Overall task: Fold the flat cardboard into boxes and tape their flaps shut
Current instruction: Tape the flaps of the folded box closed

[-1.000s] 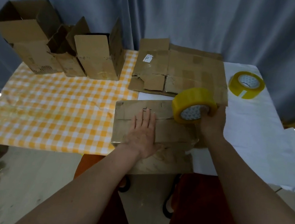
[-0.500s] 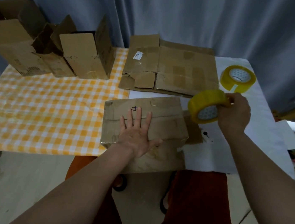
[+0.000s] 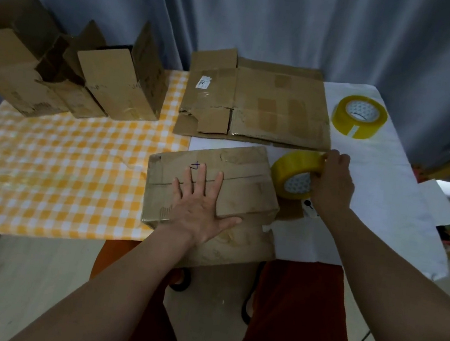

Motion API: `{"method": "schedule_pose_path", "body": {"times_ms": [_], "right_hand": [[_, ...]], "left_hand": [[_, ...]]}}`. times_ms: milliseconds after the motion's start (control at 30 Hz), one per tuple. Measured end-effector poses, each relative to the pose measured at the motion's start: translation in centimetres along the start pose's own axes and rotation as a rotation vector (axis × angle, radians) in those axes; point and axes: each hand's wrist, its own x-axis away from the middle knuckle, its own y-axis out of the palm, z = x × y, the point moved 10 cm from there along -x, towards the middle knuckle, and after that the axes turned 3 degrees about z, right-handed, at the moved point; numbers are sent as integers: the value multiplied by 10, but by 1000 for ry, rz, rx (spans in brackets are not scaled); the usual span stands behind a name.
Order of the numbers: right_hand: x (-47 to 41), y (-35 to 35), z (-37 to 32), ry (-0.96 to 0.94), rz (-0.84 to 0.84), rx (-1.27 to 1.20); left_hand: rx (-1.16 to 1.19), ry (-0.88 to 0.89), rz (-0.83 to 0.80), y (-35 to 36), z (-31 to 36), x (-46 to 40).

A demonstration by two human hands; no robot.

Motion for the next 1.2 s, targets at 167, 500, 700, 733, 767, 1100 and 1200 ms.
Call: {"method": "schedule_pose_path", "body": {"times_ms": [167,500,700,733,767,1100,1200], "right_hand": [[9,7,-20,-118,-116,60],[32,1,-9,-109,-421,-187],[58,21,-15,-133,-646,-137],[64,24,-17,-147,-682,-127],[70,26,-21,-166,-710,-119],[97,48,-31,-150,-814,-179],[98,51,-39,-173,-878,-179]], "left_hand": [[58,-88,132,-19,39,-6],[-27,82,19,-20,91,-10],[-171,267,-90,-21,73,9],[-209,276,-101,-19,70,13],[-240,279,-107,-16,66,17],[66,136,48,-11,18,47],[472,-192,388,-24,-32,65]]}}
